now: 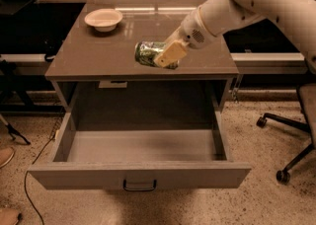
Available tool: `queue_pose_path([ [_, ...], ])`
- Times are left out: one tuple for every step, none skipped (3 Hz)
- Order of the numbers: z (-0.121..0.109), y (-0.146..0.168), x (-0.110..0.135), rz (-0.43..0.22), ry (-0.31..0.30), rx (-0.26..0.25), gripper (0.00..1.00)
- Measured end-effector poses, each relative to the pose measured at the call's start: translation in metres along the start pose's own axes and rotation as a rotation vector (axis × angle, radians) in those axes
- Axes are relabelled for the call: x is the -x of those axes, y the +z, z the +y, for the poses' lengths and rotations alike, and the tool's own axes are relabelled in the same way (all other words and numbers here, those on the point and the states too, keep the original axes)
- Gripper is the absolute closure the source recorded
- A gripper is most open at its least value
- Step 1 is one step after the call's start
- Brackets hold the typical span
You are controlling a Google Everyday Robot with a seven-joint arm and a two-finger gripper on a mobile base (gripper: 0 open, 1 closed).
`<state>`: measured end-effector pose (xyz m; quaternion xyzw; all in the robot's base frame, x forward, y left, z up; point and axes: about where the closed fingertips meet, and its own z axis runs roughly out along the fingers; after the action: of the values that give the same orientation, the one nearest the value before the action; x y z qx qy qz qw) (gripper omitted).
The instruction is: Place green can into top drawer
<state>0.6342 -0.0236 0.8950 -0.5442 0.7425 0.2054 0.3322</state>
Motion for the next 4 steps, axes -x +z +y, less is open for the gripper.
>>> queue_pose_path([
  [0.048,-0.022,-0.029,0.042,0.050,-0.021,1.00],
  [0.084,-0.005,-0.078,0.097,0.134,0.027,1.00],
  [0.097,0.022,-0.127,0.108,0.208,0.066,1.00],
  [0.091,0.056,-0.165,0.093,0.268,0.068,1.00],
])
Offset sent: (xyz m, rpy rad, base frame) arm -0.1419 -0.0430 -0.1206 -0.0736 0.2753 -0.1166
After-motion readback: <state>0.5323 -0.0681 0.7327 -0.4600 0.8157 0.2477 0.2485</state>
